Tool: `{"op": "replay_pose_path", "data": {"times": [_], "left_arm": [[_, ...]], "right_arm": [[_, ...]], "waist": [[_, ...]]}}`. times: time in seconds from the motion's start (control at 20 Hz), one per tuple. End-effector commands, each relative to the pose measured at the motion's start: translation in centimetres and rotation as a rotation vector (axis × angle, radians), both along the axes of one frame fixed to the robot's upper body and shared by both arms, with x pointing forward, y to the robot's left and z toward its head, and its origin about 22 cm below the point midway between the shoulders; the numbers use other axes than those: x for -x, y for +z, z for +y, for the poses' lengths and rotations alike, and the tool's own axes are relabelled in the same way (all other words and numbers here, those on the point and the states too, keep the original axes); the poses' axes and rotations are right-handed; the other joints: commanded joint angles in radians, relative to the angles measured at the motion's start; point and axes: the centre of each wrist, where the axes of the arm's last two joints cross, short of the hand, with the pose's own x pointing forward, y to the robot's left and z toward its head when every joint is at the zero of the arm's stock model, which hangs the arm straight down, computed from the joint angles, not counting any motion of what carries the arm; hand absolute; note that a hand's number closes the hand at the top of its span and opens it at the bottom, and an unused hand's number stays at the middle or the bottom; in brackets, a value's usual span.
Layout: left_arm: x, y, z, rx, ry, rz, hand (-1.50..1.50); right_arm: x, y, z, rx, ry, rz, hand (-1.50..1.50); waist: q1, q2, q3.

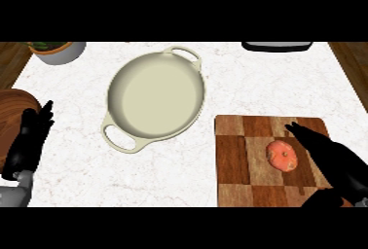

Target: Pick the squash from the cutting board and place it in the pot

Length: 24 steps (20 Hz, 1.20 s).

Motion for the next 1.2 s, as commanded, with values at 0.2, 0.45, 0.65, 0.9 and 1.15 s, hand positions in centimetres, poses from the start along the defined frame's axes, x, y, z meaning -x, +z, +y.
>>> {"op": "replay_pose_path", "data": {"times": [0.2, 0.45, 0.65, 0.9, 1.15], "left_arm": [[-1.1, -0.8, -0.7, 0.011, 0.005, 0.001, 0.00], [-2.0, 0.0, -0.2, 0.010, -0.007, 0.002, 0.00], [0.2, -0.9, -0.3, 0.005, 0.001, 0.001, 0.00], [-0.3, 0.3, 1.0, -0.010, -0.013, 0.007, 0.00], [1.2, -1.4, 0.7, 0.005, 0.003, 0.011, 0.00]], "right_arm": [[-1.5, -3.4, 1.1, 0.009, 0.011, 0.003, -1.50], [-2.8, -3.3, 2.8, 0.037, 0.023, -0.016, -1.50], [-3.1, -5.3, 1.1, 0.052, -0.025, 0.023, -1.50], [-3.7, -5.6, -0.2, 0.046, -0.029, 0.063, -1.50], [-4.6, -7.0, -0.5, 0.050, -0.039, 0.063, -1.50]], "waist": [[-0.004, 0.000, 0.000], [-0.003, 0.000, 0.000], [-0.001, 0.000, 0.000], [-0.001, 0.000, 0.000], [0.000, 0.000, 0.000]]}}
